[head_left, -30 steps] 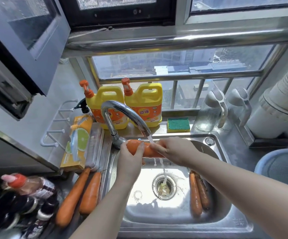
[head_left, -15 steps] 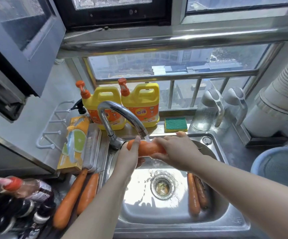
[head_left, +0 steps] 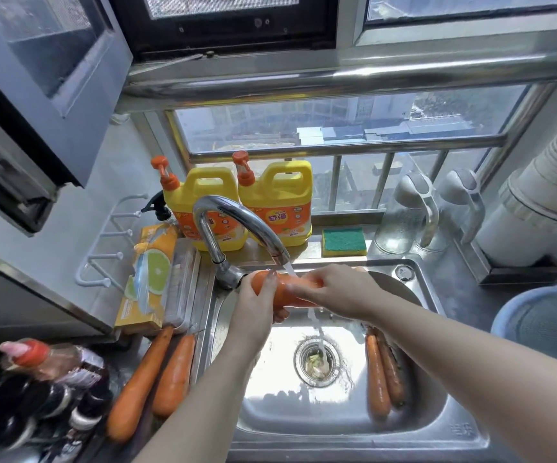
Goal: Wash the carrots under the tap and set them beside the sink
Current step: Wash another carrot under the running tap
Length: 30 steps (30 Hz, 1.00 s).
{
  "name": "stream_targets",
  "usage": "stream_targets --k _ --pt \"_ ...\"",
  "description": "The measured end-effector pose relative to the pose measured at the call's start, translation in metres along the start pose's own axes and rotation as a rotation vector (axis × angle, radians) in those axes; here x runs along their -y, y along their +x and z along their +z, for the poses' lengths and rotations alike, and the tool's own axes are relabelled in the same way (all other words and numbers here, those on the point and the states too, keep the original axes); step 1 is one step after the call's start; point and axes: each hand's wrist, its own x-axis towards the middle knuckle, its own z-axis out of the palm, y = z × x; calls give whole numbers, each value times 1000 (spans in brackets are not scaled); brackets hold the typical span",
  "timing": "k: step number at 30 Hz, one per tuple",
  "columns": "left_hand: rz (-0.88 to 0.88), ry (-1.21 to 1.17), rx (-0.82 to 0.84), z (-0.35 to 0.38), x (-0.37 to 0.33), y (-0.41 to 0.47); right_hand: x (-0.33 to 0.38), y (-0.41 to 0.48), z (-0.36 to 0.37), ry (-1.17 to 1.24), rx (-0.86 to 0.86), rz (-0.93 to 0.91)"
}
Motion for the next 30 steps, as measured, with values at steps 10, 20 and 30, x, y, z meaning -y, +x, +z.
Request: stream_targets --k 10,20,30 --pt "-38 -52 -31 0 0 3 -5 10 -12 274 94 -25" --pt "-55 -102 -37 0 -10 4 -10 10 -21 416 147 -80" --pt "-130 -216 -43 3 -22 -1 -8 9 -23 308 81 -120"
